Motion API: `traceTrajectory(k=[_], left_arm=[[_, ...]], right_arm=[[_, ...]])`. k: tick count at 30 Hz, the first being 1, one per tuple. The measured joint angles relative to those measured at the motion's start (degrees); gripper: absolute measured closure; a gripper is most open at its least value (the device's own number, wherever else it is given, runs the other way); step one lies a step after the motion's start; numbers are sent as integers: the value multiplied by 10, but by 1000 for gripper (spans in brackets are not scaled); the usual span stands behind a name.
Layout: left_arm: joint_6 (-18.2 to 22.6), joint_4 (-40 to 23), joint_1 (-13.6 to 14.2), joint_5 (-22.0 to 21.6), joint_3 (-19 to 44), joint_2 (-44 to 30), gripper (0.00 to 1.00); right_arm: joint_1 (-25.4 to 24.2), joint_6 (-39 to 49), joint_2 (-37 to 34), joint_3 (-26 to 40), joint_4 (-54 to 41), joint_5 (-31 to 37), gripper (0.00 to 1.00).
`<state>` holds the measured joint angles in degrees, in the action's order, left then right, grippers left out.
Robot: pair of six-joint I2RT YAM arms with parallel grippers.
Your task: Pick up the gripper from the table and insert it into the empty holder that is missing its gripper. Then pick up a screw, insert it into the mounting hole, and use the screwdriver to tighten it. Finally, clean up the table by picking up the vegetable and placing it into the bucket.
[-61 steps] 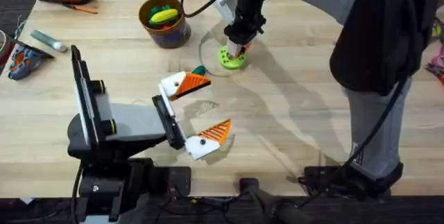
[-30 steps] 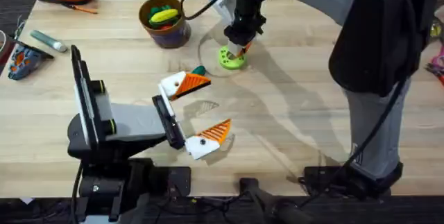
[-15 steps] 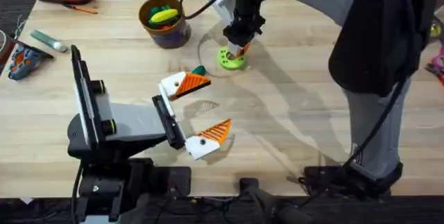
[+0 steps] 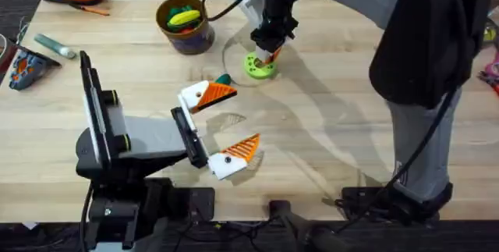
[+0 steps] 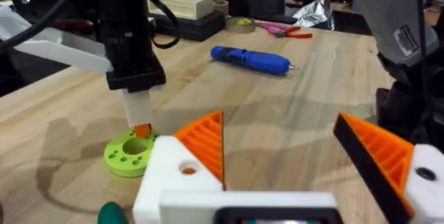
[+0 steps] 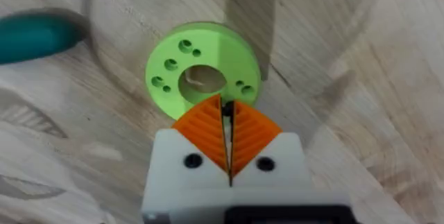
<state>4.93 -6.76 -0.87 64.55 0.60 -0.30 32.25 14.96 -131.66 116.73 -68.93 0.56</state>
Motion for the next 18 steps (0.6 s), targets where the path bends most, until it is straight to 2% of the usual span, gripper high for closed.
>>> traceTrajectory(k=[9,18], left_arm=[[0,0,0,0,0,0,14],[0,0,0,0,0,0,14]], right_arm=[[0,0,0,5,-27,0,996],[-4,0,0,100,-88,7,996]])
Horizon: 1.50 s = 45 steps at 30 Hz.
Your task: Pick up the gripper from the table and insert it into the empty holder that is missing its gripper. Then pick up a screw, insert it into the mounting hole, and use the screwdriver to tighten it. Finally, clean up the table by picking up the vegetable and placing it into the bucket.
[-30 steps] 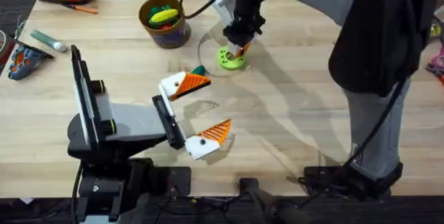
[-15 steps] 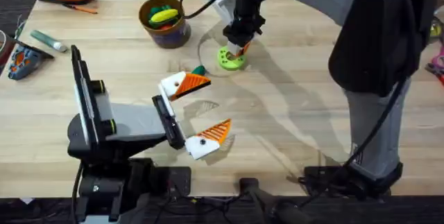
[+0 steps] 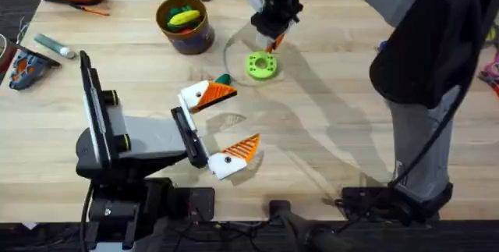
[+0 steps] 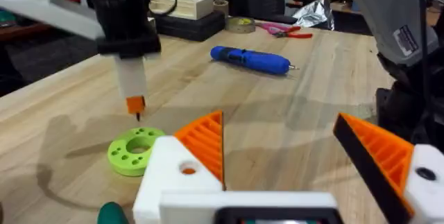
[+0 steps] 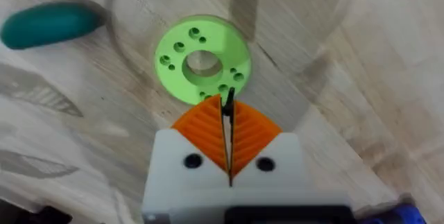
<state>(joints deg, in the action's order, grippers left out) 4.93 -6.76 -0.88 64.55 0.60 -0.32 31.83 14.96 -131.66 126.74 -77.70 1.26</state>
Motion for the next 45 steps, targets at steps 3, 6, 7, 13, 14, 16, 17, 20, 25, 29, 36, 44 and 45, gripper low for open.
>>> traceTrajectory(k=[3,6,7,13,14,16,17,20,25,29,36,44,45], left_arm=[[0,0,0,0,0,0,15],[0,0,0,0,0,0,15],[0,0,0,0,0,0,15],[0,0,0,0,0,0,15],[0,0,0,0,0,0,15],[0,0,0,0,0,0,15],[0,0,0,0,0,0,15],[0,0,0,0,0,0,15],[0,0,0,0,0,0,15],[0,0,0,0,0,0,15],[0,0,0,0,0,0,15],[0,0,0,0,0,0,15],[0,0,0,0,0,0,16]], right_arm=[[-4,0,0,34,-17,0,996],[-7,0,0,73,-42,0,996],[-8,0,0,87,-51,1,996],[-9,0,0,171,-110,2,997],[-9,0,0,186,-123,2,997],[-9,-2,0,213,-141,2,996],[-9,-4,0,225,-146,2,996],[-9,-9,0,265,-149,-3,997],[-8,-15,0,313,-149,-23,997],[1,-20,0,317,-149,-27,997],[24,-28,12,283,-149,-30,996],[26,-31,110,118,-149,-9,997],[26,-31,120,111,-149,-9,997]])
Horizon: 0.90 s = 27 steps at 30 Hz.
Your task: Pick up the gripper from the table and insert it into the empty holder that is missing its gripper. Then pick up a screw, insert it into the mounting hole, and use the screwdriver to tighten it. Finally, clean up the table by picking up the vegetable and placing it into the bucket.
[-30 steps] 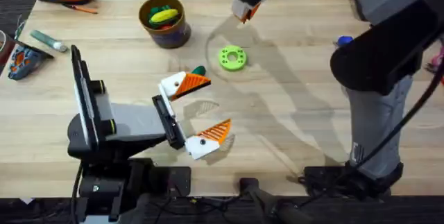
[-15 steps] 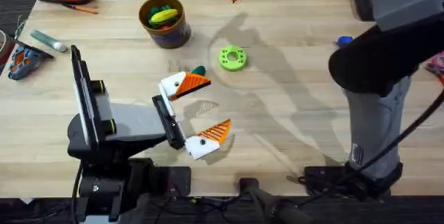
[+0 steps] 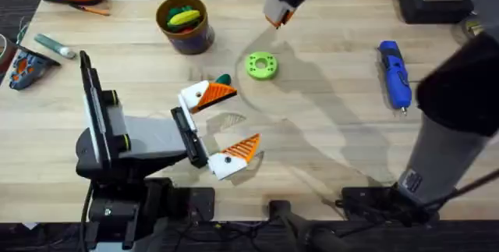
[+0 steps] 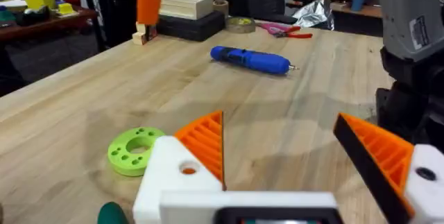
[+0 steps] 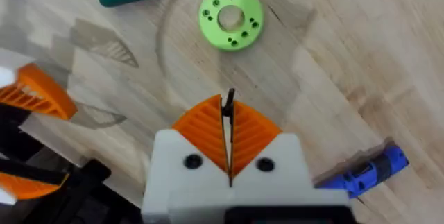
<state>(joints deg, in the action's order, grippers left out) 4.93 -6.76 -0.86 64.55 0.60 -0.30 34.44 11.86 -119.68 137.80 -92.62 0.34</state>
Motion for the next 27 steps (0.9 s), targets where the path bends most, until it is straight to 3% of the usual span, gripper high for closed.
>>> traceTrajectory(k=[14,27], left_arm=[[0,0,0,0,0,0,15],[0,0,0,0,0,0,15]], right_arm=[[34,-14,116,-162,66,-2,997],[111,-14,122,-148,31,-2,997]])
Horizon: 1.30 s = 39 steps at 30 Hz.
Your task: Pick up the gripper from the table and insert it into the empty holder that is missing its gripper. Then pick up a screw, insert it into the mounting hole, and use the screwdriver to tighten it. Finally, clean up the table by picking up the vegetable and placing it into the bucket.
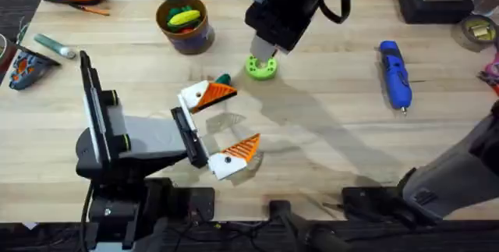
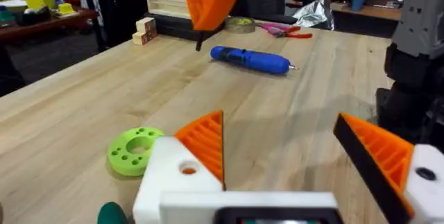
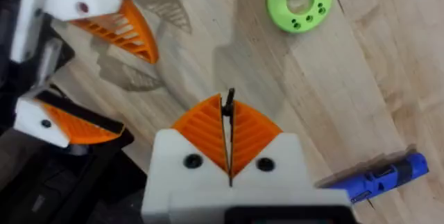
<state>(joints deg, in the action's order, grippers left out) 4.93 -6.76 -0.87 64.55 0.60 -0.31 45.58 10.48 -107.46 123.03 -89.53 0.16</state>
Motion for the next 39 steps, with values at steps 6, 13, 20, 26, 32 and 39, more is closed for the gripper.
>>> traceTrajectory(k=[6,13,20,26,32,39], left_arm=[[0,0,0,0,0,0,15],[0,0,0,0,0,0,15],[0,0,0,0,0,0,15],[0,0,0,0,0,0,15],[0,0,0,0,0,0,15],[0,0,0,0,0,0,15]], right_arm=[[19,2,0,25,-12,0,997],[49,16,0,44,-16,0,997],[67,28,0,68,-12,0,997],[80,37,-18,97,-8,0,997],[97,49,-47,112,-3,0,997],[121,61,-73,132,-1,-5,997]])
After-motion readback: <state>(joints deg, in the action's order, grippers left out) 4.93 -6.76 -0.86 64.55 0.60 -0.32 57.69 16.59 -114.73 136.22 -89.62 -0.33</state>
